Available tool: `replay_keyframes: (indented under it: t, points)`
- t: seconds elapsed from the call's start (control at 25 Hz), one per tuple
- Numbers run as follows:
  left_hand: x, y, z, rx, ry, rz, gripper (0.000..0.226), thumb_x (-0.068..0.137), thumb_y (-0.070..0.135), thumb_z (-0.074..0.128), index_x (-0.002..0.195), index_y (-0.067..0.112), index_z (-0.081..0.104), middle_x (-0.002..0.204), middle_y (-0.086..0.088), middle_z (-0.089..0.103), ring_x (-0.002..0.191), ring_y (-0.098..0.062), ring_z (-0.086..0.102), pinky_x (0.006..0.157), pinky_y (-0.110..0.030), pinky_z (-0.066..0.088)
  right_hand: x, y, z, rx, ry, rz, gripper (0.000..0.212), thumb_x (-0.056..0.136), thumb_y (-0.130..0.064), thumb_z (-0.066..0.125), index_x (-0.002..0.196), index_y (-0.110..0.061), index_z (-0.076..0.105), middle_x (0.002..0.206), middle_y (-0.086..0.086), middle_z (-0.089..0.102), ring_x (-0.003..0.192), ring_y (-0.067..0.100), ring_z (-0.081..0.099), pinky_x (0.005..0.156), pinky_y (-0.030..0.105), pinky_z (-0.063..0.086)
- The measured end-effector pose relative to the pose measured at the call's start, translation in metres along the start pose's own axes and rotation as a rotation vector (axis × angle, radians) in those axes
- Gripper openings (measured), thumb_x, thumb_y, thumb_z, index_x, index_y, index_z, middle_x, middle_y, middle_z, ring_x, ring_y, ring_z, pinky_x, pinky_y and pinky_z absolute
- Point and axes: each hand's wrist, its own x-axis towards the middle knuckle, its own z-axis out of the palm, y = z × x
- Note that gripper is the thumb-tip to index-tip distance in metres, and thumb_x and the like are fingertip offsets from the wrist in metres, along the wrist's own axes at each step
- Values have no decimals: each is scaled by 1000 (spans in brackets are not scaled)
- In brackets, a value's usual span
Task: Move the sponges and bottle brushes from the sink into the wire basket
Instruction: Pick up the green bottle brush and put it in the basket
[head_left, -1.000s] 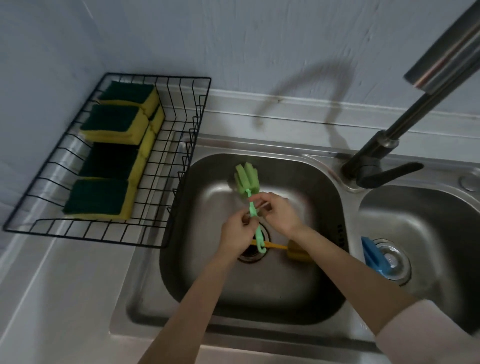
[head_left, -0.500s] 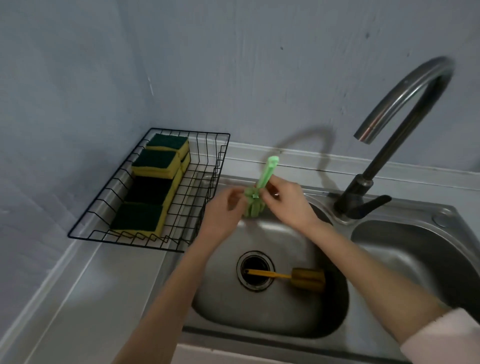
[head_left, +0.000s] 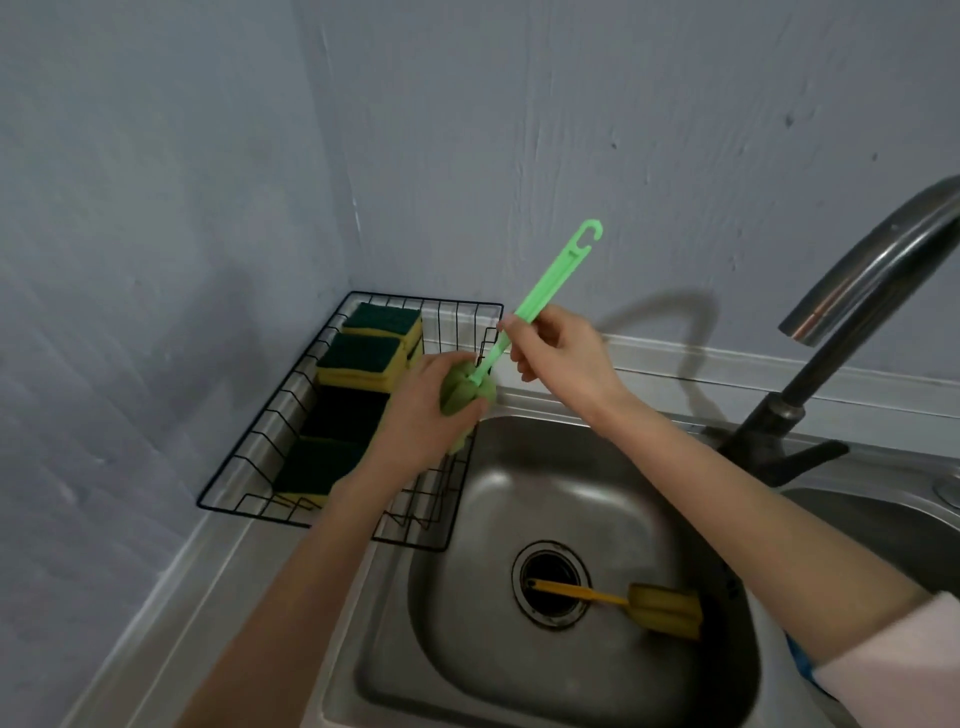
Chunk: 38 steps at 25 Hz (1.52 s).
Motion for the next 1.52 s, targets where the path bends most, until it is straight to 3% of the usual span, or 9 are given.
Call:
replay_keyframes:
  t: [0.12,0.32,0.56,0.76,0.88,1.12,1.32,1.44,1.52]
  points:
    - [20,-17,-9,58,-15,-21,45,81,20,61,124,16,47,126,-8,48,104,-8,41,89,-22,34,21,-5,0,27,51,18,32,91,-26,50,95,4,62,70,13,51,56,14,50,57,29,52]
    - [71,-42,-4,112,-42,-93,47,80,22,62,125,21,47,130,-11,40,121,-23,33,99,-29,29,68,8,1,123,82,71,26,90,-21,53,96,1,65,70,2,62,64,17,62,79,41,58]
    - [135,-68,26,189,-84,-109,49,82,24,61,127,20,44,128,-12,34,121,-23,34,101,-31,34,114,45,4,171,109,149,25,91,-16,51,98,5,63,73,3,63,66,11,64,73,25,59]
    - [170,-93,54,255,-70,-154,48,81,19,61,127,18,45,128,-14,38,118,-26,42,105,-40,40,141,88,12,269,131,262,16,91,-18,52,79,-13,61,73,0,63,70,12,65,80,30,57]
    - [175,-104,65,263,-71,-165,48,82,14,59,127,18,44,131,-14,38,120,-26,41,104,-39,42,146,109,19,304,151,319,16,91,-19,52,78,-16,60,77,1,65,71,11,66,76,26,58]
    - [175,-109,69,302,-110,-131,44,85,14,55,127,17,45,131,-13,41,120,-28,40,103,-38,40,142,124,19,333,160,372,12,93,-16,49,96,-6,55,82,3,63,70,8,63,59,12,56]
    - [164,-98,58,301,-168,-115,51,84,13,55,132,15,39,134,-14,40,123,-30,38,105,-45,37,129,120,18,207,45,420,29,91,-16,51,115,0,51,94,7,58,78,14,62,73,23,54]
    - [149,-82,46,310,-159,-101,51,84,12,55,132,14,38,135,-13,40,123,-27,38,105,-39,35,114,115,12,52,-13,439,35,89,-17,53,120,-1,51,102,12,61,98,28,63,93,38,51]
    - [140,-70,39,321,-159,-72,49,85,12,54,131,13,40,134,-13,42,121,-26,39,102,-35,35,105,107,5,-107,-62,387,33,88,-19,54,119,-6,55,107,11,62,103,24,59,93,33,46]
